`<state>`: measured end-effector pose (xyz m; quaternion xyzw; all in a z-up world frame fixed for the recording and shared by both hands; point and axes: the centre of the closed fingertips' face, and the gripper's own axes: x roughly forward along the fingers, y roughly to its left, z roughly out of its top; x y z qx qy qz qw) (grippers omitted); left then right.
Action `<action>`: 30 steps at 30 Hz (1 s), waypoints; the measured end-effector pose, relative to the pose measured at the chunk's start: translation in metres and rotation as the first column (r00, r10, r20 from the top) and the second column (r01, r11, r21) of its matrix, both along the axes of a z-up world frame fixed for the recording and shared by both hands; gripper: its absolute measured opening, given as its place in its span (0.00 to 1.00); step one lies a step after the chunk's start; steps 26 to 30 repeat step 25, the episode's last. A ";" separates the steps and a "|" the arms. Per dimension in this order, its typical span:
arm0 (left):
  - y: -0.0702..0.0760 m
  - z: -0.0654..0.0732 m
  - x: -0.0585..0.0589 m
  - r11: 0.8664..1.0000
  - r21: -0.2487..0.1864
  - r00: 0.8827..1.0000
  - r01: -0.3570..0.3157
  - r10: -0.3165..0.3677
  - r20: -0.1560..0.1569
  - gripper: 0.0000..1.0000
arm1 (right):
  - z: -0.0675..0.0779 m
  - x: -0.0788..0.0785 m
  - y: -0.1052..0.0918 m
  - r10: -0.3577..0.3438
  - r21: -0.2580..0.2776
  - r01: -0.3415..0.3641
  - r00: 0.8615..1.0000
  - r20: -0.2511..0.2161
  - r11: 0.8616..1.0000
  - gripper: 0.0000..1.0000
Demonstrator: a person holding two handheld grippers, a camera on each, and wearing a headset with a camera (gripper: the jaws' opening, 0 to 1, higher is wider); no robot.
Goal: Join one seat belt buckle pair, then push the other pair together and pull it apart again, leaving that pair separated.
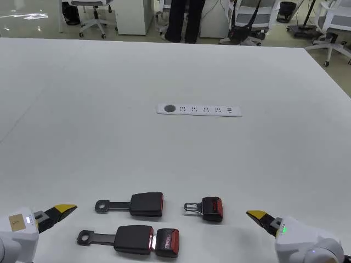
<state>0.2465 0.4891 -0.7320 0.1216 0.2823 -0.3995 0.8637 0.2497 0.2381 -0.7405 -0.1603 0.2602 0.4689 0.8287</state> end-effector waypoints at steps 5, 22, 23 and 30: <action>-0.003 0.003 -0.002 1.000 0.007 1.000 0.006 -0.006 0.001 1.00 | 0.002 -0.001 0.001 0.003 0.001 -0.003 1.000 0.003 1.000 0.99; -0.015 0.014 -0.006 1.000 0.009 1.000 0.013 -0.013 0.005 1.00 | 0.001 -0.001 0.000 0.011 -0.009 -0.011 1.000 0.004 1.000 0.99; -0.015 0.014 -0.006 1.000 0.009 1.000 0.014 -0.014 0.004 1.00 | 0.001 -0.001 0.000 0.012 -0.010 -0.012 1.000 0.002 1.000 0.99; -0.016 0.016 -0.006 1.000 0.010 1.000 0.015 -0.015 0.006 1.00 | 0.000 -0.001 0.000 0.014 -0.013 -0.014 1.000 0.001 1.000 0.99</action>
